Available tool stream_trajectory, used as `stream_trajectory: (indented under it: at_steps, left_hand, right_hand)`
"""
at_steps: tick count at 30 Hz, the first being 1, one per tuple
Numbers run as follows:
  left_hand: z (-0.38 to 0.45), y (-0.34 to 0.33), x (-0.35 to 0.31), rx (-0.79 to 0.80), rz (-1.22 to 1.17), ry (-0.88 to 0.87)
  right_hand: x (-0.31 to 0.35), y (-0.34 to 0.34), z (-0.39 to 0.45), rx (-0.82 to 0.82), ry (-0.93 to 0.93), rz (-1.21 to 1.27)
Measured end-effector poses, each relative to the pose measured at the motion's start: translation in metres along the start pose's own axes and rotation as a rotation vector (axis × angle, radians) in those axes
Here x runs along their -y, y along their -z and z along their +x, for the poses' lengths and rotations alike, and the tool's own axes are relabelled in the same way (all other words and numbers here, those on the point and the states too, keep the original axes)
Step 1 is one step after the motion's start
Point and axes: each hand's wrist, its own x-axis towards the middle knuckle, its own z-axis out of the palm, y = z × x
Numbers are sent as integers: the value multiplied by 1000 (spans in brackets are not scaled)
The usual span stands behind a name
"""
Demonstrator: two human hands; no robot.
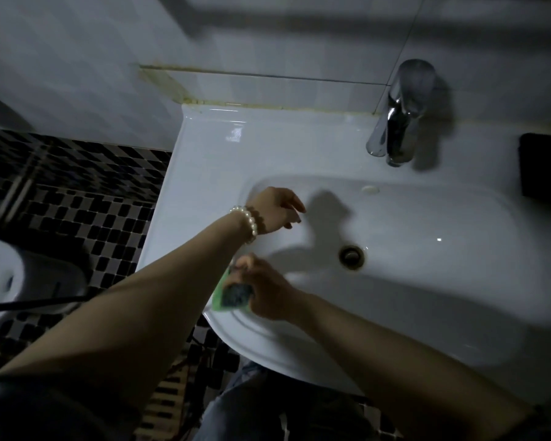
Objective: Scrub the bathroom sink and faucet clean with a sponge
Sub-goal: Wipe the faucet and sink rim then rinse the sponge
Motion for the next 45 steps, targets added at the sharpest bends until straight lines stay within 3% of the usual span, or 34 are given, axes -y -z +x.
stream_trajectory:
  at_steps: [3,7,10,13,18,21,23,25,26,28,30,32,35,39,42,45]
  left_hand:
    - [-5,-5,4,127,79,59]
    - [-9,-18,9,247,118,158]
    - [-11,-31,13,302,126,201]
    - [-11,-45,14,337,132,228]
    - [-10,-65,9,359,143,250]
    - [-10,-75,3,346,150,225]
    - [-10,-81,-1,303,135,217]
    - [-9,-87,-5,248,52,230]
    - [-10,-88,-7,228,-23,248]
    - [-13,-90,-11,217,-242,291]
    - [-18,-93,-14,254,-465,318]
    - [-23,-97,-21,303,-571,316]
    - [-28,-104,-30,304,-690,277]
    - [-32,-104,-34,206,-761,251]
    - [-36,-104,-35,177,-683,205]
    - [-43,-99,-38,197,-669,166]
  right_hand:
    - [9,12,-22,294,-17,40]
    - [-10,42,-56,658,-339,85]
    - [-39,77,-100,776,-572,45]
    - [-80,109,-153,847,-760,-159]
    - [-123,150,-218,541,-1094,-567]
    - [-121,159,-212,461,-1075,-846]
    - [-114,156,-197,328,-1086,-861]
    - [-104,153,-182,122,-1141,-605]
    - [-95,152,-174,-23,-1171,-347]
    - [-78,150,-160,-403,-1185,403]
    - [-68,142,-149,-583,-1130,1220]
    - [-61,133,-146,-602,-999,1604]
    - [-56,122,-145,-580,-853,1683]
    - [-57,122,-147,-558,-821,1521]
    - [-51,130,-149,-504,-802,1094]
    - [-50,137,-155,-469,-722,1074]
